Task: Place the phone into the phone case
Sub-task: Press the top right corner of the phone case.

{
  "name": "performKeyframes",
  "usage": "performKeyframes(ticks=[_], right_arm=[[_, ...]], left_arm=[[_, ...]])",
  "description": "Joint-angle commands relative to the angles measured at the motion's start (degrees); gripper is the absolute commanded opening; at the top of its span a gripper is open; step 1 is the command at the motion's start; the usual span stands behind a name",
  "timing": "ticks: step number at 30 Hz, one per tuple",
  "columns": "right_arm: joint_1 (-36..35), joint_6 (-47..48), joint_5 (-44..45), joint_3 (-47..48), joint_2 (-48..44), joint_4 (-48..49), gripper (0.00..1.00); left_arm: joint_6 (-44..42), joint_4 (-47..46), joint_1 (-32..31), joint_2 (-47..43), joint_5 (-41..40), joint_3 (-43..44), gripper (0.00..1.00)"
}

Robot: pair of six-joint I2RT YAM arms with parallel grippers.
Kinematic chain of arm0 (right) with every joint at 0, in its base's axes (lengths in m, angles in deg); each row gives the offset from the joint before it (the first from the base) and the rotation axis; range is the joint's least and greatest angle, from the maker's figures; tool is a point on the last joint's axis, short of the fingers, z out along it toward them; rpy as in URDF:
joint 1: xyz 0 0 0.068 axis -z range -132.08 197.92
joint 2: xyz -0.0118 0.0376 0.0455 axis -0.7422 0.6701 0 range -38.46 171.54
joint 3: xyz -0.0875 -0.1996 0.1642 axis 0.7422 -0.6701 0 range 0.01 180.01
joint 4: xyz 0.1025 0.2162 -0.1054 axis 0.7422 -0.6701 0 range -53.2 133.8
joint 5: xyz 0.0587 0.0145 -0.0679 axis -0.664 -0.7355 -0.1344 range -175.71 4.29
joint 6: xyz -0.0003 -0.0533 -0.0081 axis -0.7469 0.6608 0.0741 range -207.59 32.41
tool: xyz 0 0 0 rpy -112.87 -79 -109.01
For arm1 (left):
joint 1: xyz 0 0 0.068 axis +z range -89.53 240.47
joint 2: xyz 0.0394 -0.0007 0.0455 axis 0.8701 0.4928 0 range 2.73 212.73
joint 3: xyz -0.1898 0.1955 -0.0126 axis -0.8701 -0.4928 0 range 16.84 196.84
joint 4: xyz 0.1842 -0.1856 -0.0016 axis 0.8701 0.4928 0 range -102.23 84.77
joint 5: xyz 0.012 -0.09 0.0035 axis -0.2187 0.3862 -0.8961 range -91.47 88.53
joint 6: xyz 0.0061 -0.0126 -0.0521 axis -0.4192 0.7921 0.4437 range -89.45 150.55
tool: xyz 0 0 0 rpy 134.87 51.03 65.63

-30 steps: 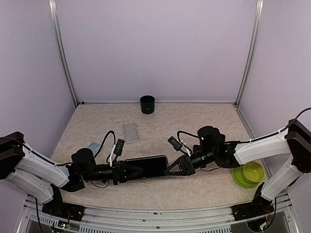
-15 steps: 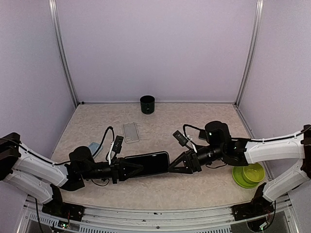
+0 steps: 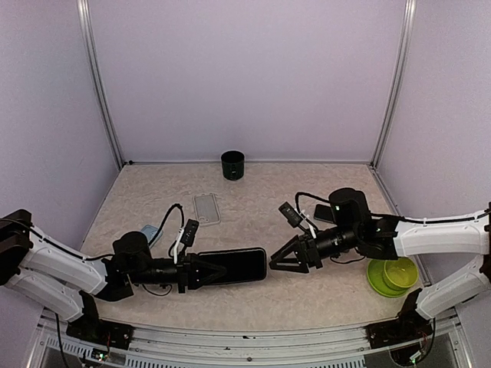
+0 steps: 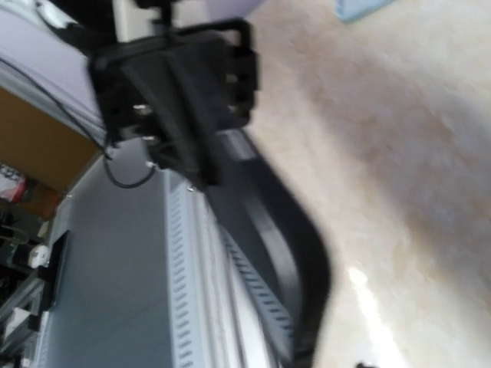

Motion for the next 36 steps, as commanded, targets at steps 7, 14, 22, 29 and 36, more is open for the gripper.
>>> performKeyframes(ticks=[7, 14, 22, 29, 36], right_arm=[[0.45, 1.76, 4.65, 2.62, 1.65, -3.90, 0.65], [-0.08, 1.35, 5.26, 3.25, 3.92, -2.07, 0.59], [-1.12, 1.93, 5.71, 5.31, 7.54, -1.86, 0.43], [-1.13, 2.75, 1.30, 5.01, 7.93, -1.29, 0.13], [-1.13, 2.41, -0.76, 4.61, 8.71, -0.40, 0.42]], left_arm=[[-2.83, 2.14, 0.06, -0.76, 4.20, 3.46, 0.00], [-1.93, 0.51, -0.16, 0.77, 5.39, 3.56, 0.00], [-1.56, -0.79, -0.47, 3.30, 6.72, 4.01, 0.00], [-2.36, 0.09, -0.47, 3.06, 6.30, 3.56, 0.00], [-2.27, -0.35, -0.45, 3.94, 6.62, 3.94, 0.00]])
